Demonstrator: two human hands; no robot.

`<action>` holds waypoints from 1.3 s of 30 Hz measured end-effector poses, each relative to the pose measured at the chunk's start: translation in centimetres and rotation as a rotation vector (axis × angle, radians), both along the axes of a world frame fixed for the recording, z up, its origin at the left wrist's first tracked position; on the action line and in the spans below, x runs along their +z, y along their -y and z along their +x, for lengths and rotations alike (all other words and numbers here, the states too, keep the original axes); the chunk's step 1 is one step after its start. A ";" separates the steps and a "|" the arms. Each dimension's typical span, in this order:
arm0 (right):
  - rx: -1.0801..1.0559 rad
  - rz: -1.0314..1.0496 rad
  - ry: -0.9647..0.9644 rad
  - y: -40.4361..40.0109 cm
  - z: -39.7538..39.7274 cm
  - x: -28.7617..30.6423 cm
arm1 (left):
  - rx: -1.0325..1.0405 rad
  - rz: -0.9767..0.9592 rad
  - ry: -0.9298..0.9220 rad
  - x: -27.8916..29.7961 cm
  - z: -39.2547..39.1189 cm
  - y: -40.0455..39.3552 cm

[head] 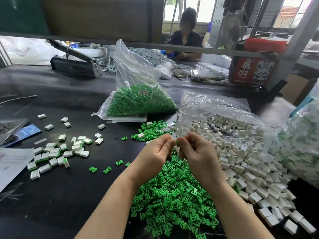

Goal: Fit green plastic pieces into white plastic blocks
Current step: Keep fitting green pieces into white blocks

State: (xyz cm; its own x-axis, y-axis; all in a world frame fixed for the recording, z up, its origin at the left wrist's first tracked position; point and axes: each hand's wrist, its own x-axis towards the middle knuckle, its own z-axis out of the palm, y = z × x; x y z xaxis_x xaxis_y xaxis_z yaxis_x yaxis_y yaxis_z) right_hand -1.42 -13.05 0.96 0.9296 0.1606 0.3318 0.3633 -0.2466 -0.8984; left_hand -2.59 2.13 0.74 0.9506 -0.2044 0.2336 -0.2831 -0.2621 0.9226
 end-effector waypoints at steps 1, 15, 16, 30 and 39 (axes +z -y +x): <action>0.004 0.021 -0.057 0.2 0.0 0.1 | 0.041 -0.010 -0.005 0.0 0.1 0.0; 0.708 -0.593 -0.450 1.0 -1.3 1.7 | 0.401 -0.238 -0.181 -0.7 1.2 -1.4; 0.634 -0.596 -0.396 1.0 -1.1 1.6 | 0.404 -0.240 -0.176 -0.7 1.2 -1.3; 0.641 -0.817 -0.235 0.3 -1.5 1.0 | 0.397 -0.288 -0.165 -0.6 1.1 -0.8; 0.188 -0.439 -0.120 0.5 -1.0 0.9 | 0.330 -0.315 -0.177 -0.5 1.2 -0.9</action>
State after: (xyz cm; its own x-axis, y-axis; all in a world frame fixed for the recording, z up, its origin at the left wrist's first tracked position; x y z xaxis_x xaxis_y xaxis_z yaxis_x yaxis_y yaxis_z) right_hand -2.41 -13.58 1.87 0.8987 0.4297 0.0882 0.3384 -0.5513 -0.7626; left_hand -1.42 3.00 0.26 0.9834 0.1696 0.0643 -0.0631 -0.0120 0.9979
